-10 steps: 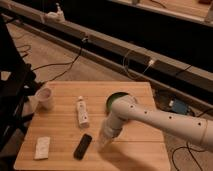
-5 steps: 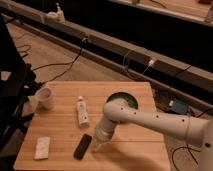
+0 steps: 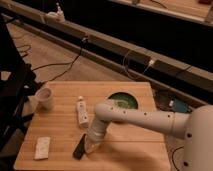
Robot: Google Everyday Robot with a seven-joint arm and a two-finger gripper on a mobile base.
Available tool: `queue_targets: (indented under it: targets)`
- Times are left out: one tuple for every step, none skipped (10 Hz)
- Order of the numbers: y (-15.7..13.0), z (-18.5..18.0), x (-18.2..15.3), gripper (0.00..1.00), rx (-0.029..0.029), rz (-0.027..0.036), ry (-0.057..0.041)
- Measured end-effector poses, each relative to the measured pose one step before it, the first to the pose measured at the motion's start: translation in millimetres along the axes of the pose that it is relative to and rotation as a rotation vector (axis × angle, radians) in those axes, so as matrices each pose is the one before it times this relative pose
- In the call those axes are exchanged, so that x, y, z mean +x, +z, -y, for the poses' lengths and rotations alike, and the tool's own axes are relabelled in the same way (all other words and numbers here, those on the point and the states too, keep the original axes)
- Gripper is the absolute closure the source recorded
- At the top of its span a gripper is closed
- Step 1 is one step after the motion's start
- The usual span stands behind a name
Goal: Push the eraser across the table
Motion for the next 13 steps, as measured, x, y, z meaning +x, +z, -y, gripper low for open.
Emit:
queue_targets:
  targets:
    - [3.00, 5.18, -3.77, 1.00, -0.00618, 0.00052, -0.01413]
    - [1.88, 5.65, -3.41, 1.00, -0.00348, -0.00005, -0.01385]
    - [0.36, 5.14, -2.62, 1.00, 0.00055, -0.00100, -0.01116]
    - [0.62, 7.69, -2.75, 1.00, -0.00005, -0.00728, -0.01918]
    - [-0.16, 6.95, -0.68, 1.00, 0.00267, -0.00525, -0.01133]
    - [-0.82, 7.92, -1.08, 1.00, 0.00508, -0.00322, -0.01105]
    - [-0.01, 6.88, -1.86, 1.00, 0.00356, -0.00143, -0.01170]
    - [0.58, 7.50, -3.11, 1.00, 0.00334, 0.00021, -0.01456]
    - [1.54, 6.43, -2.89, 1.00, 0.00102, 0.00135, -0.01307]
    - [2.43, 8.41, -4.71, 1.00, -0.00029, 0.00458, -0.01768]
    - [2.44, 7.90, -4.66, 1.00, 0.00075, 0.00518, -0.01632]
    - [4.21, 8.19, -3.45, 1.00, -0.00054, 0.00532, -0.01732]
    - [2.41, 4.24, -1.59, 1.00, -0.00041, 0.00272, -0.00859]
